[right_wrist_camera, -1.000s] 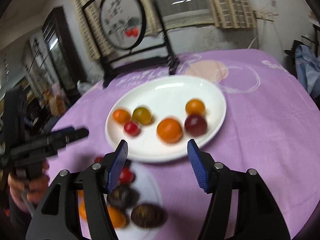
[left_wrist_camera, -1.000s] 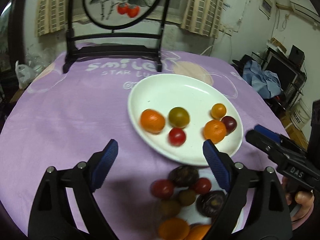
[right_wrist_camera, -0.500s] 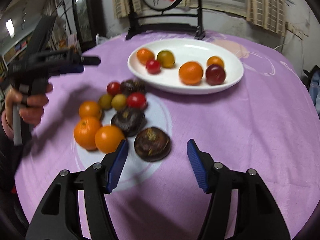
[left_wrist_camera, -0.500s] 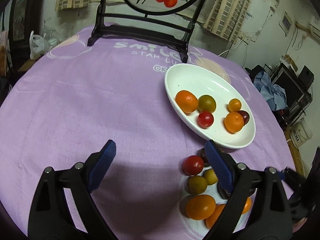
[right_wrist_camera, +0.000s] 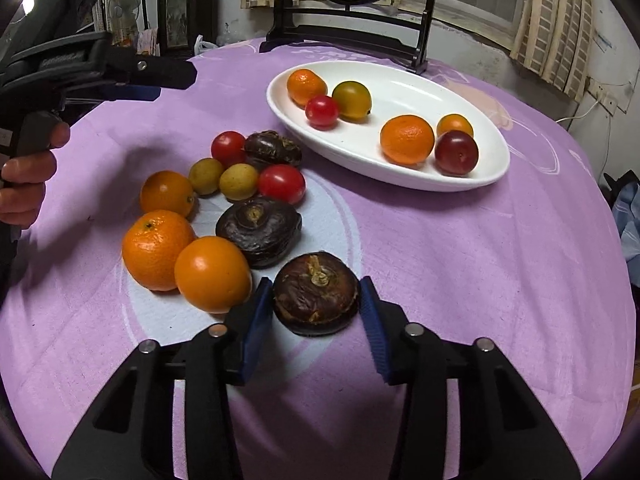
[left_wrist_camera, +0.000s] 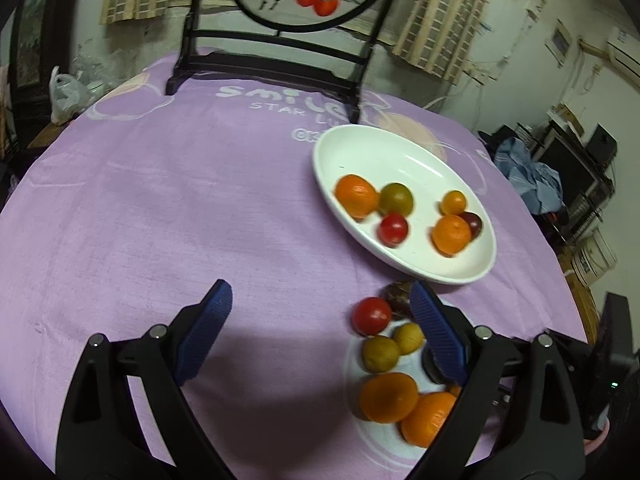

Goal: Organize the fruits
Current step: 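Grasp a tangerine with the left tool while the right tool grasps a brown dried fruit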

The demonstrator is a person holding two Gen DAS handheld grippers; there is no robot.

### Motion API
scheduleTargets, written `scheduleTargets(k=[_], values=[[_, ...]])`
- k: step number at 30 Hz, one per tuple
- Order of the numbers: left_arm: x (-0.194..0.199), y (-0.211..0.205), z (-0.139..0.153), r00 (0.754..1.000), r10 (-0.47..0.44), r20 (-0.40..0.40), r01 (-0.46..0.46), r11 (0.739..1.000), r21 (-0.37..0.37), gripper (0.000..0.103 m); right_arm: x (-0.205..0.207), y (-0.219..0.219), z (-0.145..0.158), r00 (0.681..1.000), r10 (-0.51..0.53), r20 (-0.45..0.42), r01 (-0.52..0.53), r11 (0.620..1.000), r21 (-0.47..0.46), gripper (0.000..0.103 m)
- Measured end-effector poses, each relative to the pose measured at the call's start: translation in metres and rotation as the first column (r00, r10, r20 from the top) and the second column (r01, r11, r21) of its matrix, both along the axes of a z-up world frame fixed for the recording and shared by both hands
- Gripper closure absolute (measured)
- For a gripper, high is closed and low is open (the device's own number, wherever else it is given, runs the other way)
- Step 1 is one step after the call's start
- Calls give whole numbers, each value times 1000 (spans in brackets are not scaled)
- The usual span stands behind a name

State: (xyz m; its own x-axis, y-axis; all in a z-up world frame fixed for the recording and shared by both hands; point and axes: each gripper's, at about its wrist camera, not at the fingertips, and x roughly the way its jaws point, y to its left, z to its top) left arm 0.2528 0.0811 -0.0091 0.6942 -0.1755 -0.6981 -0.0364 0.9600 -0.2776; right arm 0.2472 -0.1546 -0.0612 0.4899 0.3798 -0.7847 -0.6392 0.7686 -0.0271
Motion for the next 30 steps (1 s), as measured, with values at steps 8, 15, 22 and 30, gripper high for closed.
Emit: scheduleTargets(k=[8,15,22,30], values=[[-35,-59,9,927,-370,66,350,914,207,12,17,-39,10,986,-121,-113,142,969,204,60],[-74,-109,-5,788,-614,45,557,742,372,29,16,-39,8,983,-133,-127,156,969,194,60],[-74,-125,-28,772,-633,-45,586,684,435,39,11,-35,8,985,-121,-124,143,972,187,60],[-69,-128,-41,792,-606,-76,560,671,486,48,12,-36,7,983,-130,-128,152,971,184,60]])
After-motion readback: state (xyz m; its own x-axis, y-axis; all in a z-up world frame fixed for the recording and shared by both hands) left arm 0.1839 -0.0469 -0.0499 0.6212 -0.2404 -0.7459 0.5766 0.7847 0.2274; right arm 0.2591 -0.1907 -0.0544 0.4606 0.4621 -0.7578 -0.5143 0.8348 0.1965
